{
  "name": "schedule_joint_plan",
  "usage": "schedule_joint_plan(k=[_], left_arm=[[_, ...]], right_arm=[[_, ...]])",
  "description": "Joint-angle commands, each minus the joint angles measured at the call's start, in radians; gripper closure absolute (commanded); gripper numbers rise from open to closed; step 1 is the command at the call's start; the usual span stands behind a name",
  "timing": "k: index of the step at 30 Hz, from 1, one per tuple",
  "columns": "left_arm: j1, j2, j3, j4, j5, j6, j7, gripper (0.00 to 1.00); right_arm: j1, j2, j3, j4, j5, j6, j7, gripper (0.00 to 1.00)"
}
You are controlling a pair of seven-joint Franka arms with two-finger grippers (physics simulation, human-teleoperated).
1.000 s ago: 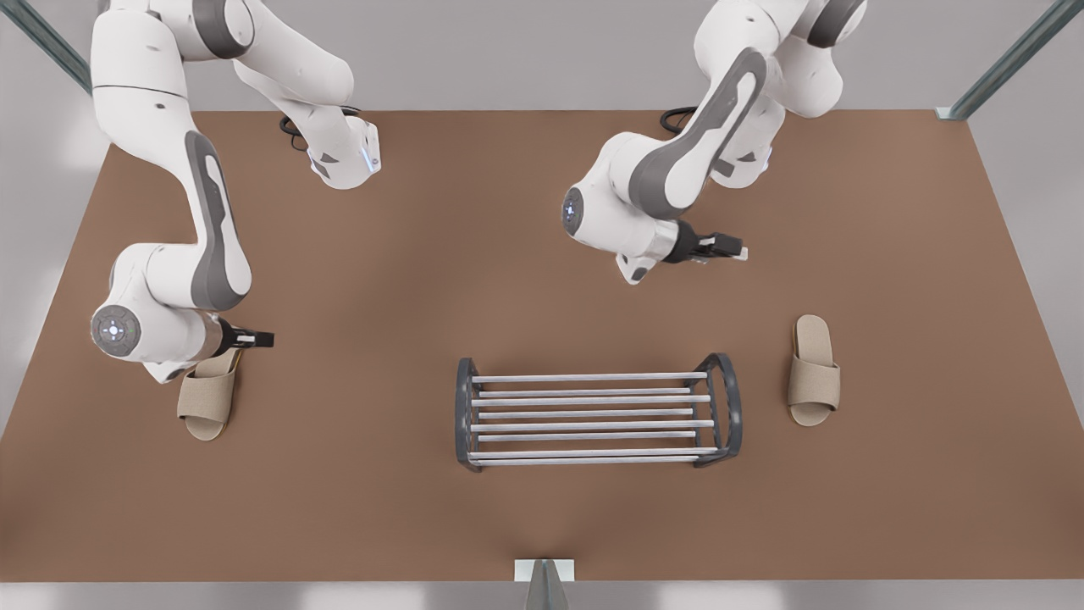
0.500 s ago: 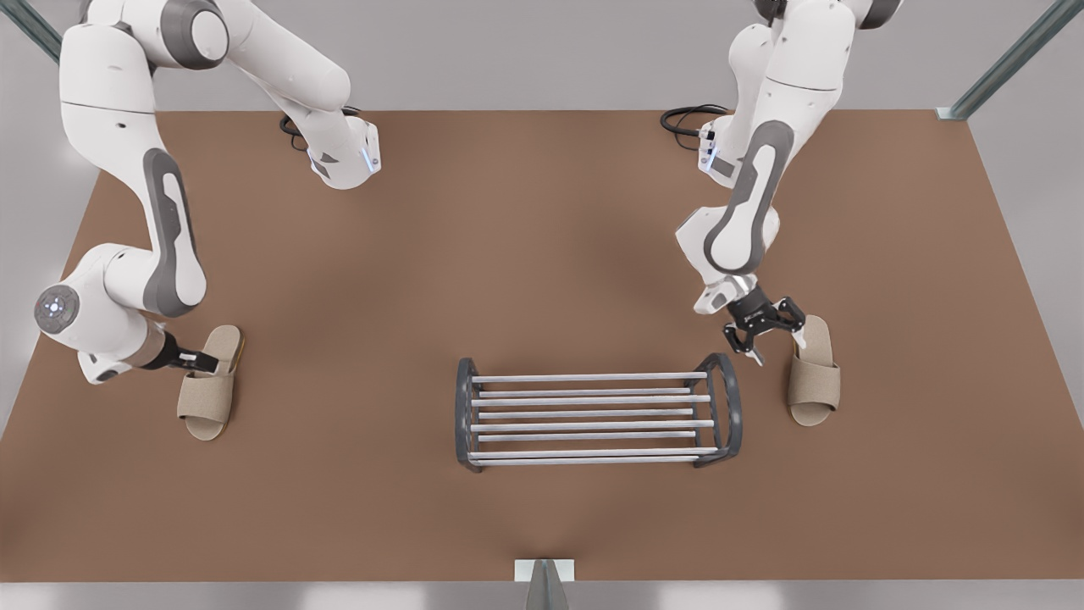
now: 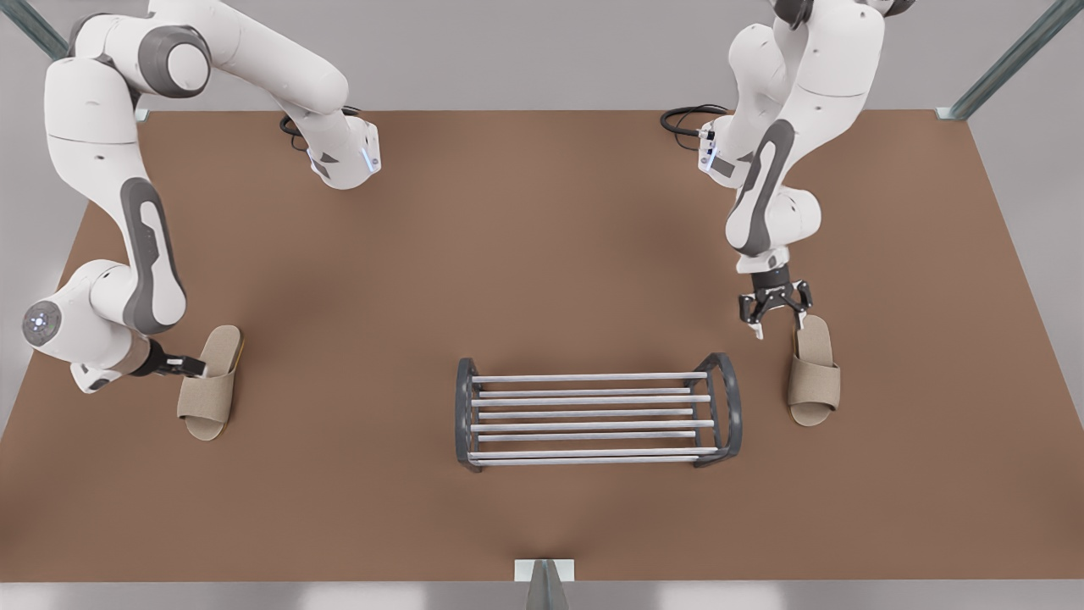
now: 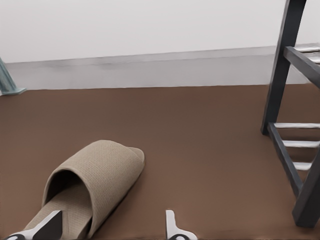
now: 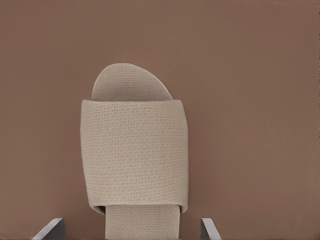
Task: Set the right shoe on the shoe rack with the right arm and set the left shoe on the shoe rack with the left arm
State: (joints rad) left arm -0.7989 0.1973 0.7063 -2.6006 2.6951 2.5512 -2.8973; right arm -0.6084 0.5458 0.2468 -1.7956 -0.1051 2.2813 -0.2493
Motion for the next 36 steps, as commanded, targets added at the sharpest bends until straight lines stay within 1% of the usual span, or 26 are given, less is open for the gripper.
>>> schedule_joint_plan(k=[1,4,9,14,15,16,17,19,21,26,35,36], left_arm=[[0.01,0.017,0.018,-0.006,0.199,-0.029,-1.03,0.0],[0.072,0.108,0.018,-0.001,0.336,-0.124,-1.03,0.0],[0.076,0.197,0.005,0.06,0.338,-0.132,-1.074,0.0],[0.078,0.234,-0.03,0.105,0.33,-0.131,-1.16,0.0],[0.093,0.252,-0.042,0.116,0.33,-0.131,-1.168,0.0],[0.144,0.252,-0.088,0.128,0.33,-0.135,-1.166,0.0],[0.17,0.264,-0.103,0.135,0.331,-0.138,-1.166,0.0],[0.173,0.283,-0.105,0.149,0.333,-0.141,-1.168,0.0],[0.225,0.291,-0.153,0.157,0.335,-0.154,-1.168,0.0],[0.233,0.327,-0.162,0.172,0.335,-0.167,-1.168,0.0],[0.244,0.376,-0.168,0.231,0.335,-0.166,-1.169,0.0],[0.309,0.375,-0.238,0.243,0.336,-0.169,-1.166,0.0]], right_arm=[[-0.01,0.014,0.0,0.022,0.002,0.01,-0.286,0.0],[-0.021,0.017,0.0,0.013,0.005,0.006,-0.288,0.0],[-0.028,0.005,0.005,-0.044,0.028,-0.02,-0.275,0.0],[-0.053,0.014,-0.003,-0.028,0.027,0.024,-0.257,0.0],[-0.053,0.02,-0.003,-0.028,0.027,0.04,-0.257,0.0],[-0.051,0.028,-0.004,-0.028,0.027,0.04,-0.246,0.0],[-0.05,0.036,-0.003,-0.03,0.027,0.04,-0.243,0.0],[-0.047,0.059,-0.004,-0.03,0.027,0.056,-0.214,0.0],[-0.047,0.062,-0.004,-0.03,0.024,0.061,-0.211,0.0],[-0.036,0.111,-0.003,-0.013,0.024,0.125,-0.211,0.0],[-0.028,0.112,-0.003,-0.013,0.025,0.139,-0.211,0.0],[-0.028,0.112,-0.003,-0.013,0.027,0.139,-0.211,0.0]])
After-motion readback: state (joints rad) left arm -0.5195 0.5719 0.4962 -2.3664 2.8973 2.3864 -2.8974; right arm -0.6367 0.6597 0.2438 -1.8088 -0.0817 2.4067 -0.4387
